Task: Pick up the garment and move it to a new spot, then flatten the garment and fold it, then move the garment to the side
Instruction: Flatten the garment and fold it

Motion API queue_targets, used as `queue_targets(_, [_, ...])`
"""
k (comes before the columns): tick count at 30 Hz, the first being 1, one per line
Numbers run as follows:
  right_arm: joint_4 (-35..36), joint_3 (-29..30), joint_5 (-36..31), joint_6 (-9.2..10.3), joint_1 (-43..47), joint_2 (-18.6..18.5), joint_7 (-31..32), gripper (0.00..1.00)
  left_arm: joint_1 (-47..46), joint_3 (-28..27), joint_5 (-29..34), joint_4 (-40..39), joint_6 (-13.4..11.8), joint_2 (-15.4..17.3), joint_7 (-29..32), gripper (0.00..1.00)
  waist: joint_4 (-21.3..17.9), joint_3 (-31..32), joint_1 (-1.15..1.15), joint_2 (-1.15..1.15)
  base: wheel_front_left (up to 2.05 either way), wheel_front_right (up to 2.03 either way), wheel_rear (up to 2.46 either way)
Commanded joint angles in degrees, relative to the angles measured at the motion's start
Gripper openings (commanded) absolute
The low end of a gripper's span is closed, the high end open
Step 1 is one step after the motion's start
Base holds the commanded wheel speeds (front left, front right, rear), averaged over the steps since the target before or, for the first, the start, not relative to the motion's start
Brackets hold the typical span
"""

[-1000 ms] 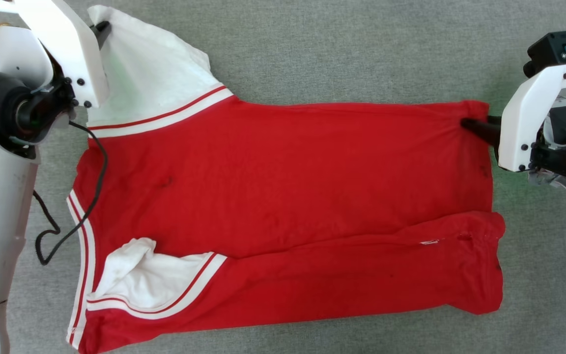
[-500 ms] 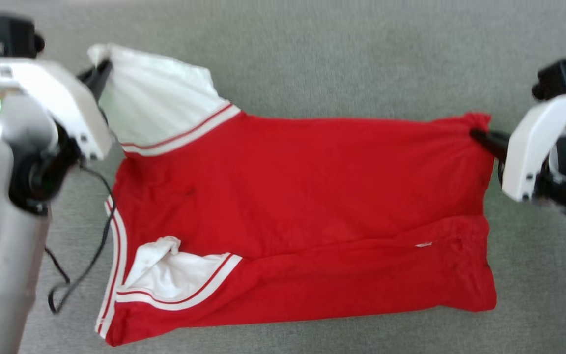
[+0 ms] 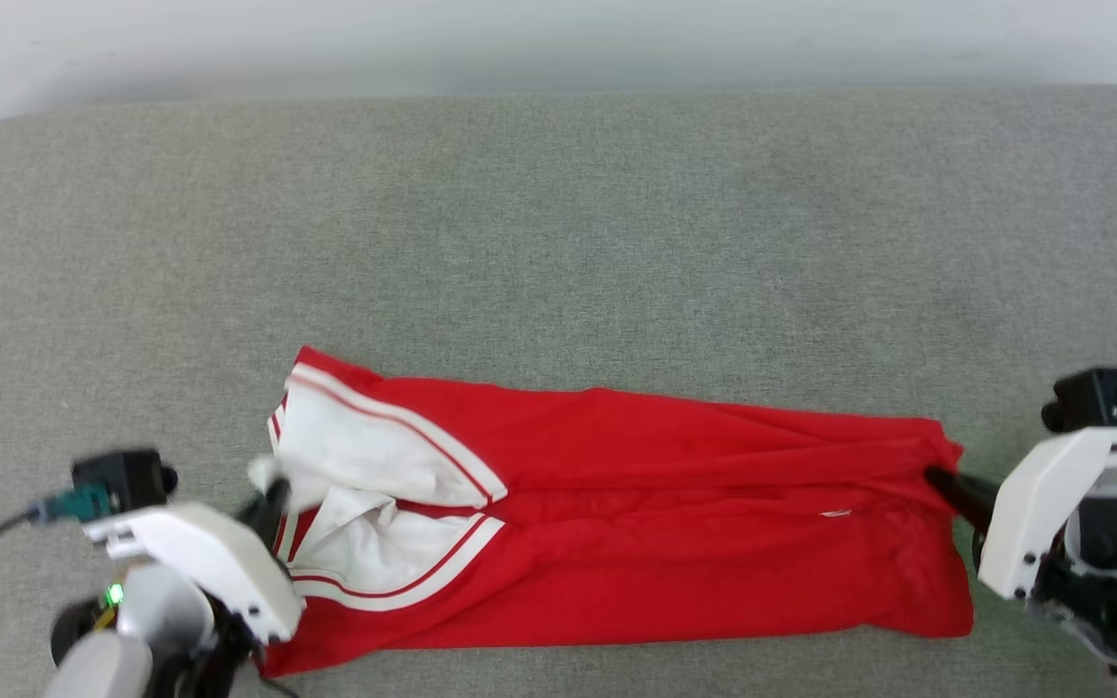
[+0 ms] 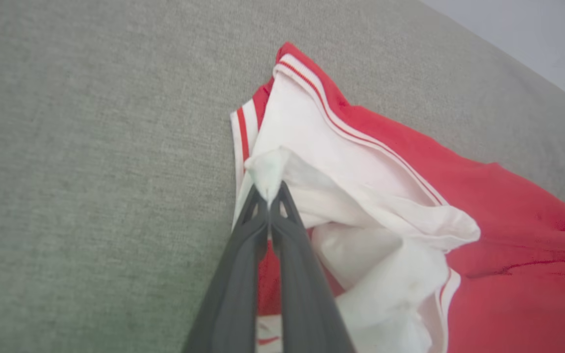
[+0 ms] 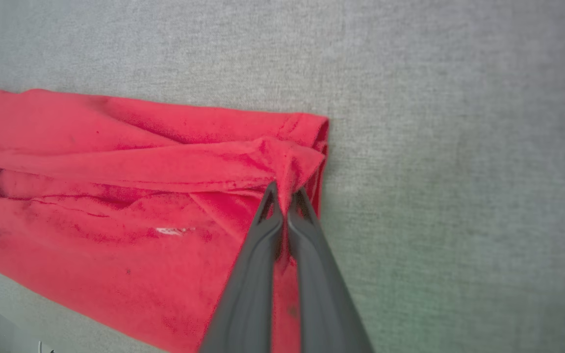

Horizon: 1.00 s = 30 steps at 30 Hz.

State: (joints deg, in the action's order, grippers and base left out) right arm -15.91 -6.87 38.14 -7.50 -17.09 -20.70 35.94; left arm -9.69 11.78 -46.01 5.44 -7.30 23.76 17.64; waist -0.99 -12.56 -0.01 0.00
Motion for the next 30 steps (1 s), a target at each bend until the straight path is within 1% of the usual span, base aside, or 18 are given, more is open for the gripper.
queue_targets(1, [-0.15, 0.27, -0.23, 0.02, 1.44, 0.39, -0.76, 0.0, 1.49, -0.31, -0.74, 0.3, -0.11, -0.6, -0.49, 0.0, -0.18, 0.11, 0.01, 0.0, 0.0, 0.0, 0.0])
queue_targets(2, [-0.37, 0.21, -0.31, 0.02, 2.32, 0.65, -1.27, 0.0, 2.88, -0.37, -1.1, 0.87, -0.25, -0.78, -0.68, 0.0, -0.29, 0.21, 0.01, 0.0, 0.0, 0.0, 0.0])
queue_targets(3, [-0.75, 0.19, -0.17, 0.02, 3.24, 1.0, -1.58, 0.07, 4.03, -0.26, -1.67, 1.39, -0.1, -1.27, -0.7, 0.0, -0.38, 0.26, 0.01, 0.0, 0.0, 0.0, 0.0])
queue_targets(4, [-1.12, 0.36, -0.21, 0.02, 3.95, 1.2, -2.22, 0.05, 4.71, -0.39, -2.3, 1.98, 0.1, -2.05, -1.11, 0.0, -0.44, 0.3, 0.01, 0.0, 0.0, 0.0, 0.0])
queue_targets(5, [-1.67, 0.43, -0.53, 0.02, 4.58, 1.36, -2.77, 0.09, 5.27, -0.29, -2.29, 2.74, 0.21, -2.28, -1.53, 0.0, -0.45, 0.37, 0.01, 0.0, 0.0, 0.0, 0.0])
queue_targets(6, [-2.27, 0.04, -0.43, 0.03, 5.38, 1.76, -3.14, 0.4, 5.95, 0.06, -2.32, 3.8, 0.29, -2.38, -1.45, 0.0, -0.45, 0.47, 0.01, 0.0, 0.0, 0.0, 0.0])
queue_targets(7, [-2.78, -0.08, -0.23, 0.03, 6.14, 2.2, -3.77, 1.0, 6.37, 0.36, -2.83, 4.66, 0.55, -3.0, -1.26, 0.39, -0.42, 0.59, 0.01, 0.0, 0.0, 0.0, 0.0])
queue_targets(8, [-3.07, -0.36, -0.35, 0.03, 6.93, 2.27, -4.51, 1.0, 6.4, 0.37, -2.97, 5.3, 0.59, -3.49, -1.72, 0.77, -0.36, 0.76, 0.01, 0.0, 0.0, 0.0, 0.0])
queue_targets(9, [-3.39, -0.68, -0.57, 0.03, 7.54, 2.41, -5.3, 1.0, 6.42, 0.42, -2.49, 6.04, 0.56, -3.63, -2.45, 1.0, -0.36, 1.02, 0.01, 0.0, 0.0, 0.0, 0.0])
queue_targets(11, [-3.66, -0.92, -0.93, 0.06, 8.45, 2.66, -7.48, 1.0, 6.55, 0.79, -1.61, 7.04, 0.94, -3.89, -4.2, 1.0, -0.48, 1.77, 0.01, 0.0, 0.0, 0.0, 0.0])
queue_targets(13, [-3.13, -1.15, -1.33, 0.06, 9.64, 2.6, -9.93, 1.0, 6.35, 0.26, -0.14, 7.0, 0.68, -4.16, -7.94, 1.0, -0.55, 2.86, 0.01, 0.0, 0.0, 0.0, 0.0])
queue_targets(17, [0.41, -0.82, -2.7, 0.03, 11.67, 2.26, -14.11, 1.0, 7.0, 0.58, 3.92, 5.19, -0.05, -4.83, -15.11, 1.0, -0.85, 5.57, 0.01, 0.0, 0.0, 0.0, 0.0])
queue_targets(19, [2.64, -0.18, -3.15, 0.03, 13.08, 2.18, -14.88, 1.0, 7.74, 0.85, 5.46, 3.68, -0.65, -5.12, -17.86, 1.0, -1.12, 6.99, 0.01, 0.0, 0.0, 0.0, 0.0])
queue_targets(25, [9.43, 4.55, -4.97, 0.03, 16.15, 2.05, -12.76, 1.0, 8.76, 0.95, 10.7, -3.21, -3.66, -5.49, -24.97, 1.0, -1.49, 9.24, 0.01, 0.0, 0.0, 0.0, 0.0])
queue_targets(30, [12.63, 10.15, -6.6, 0.03, 16.5, 2.25, -8.49, 1.0, 9.14, 1.78, 15.63, -8.39, -6.75, -5.01, -28.15, 1.0, -1.3, 9.49, 0.01, 0.0, 0.0, 0.0, 0.0])
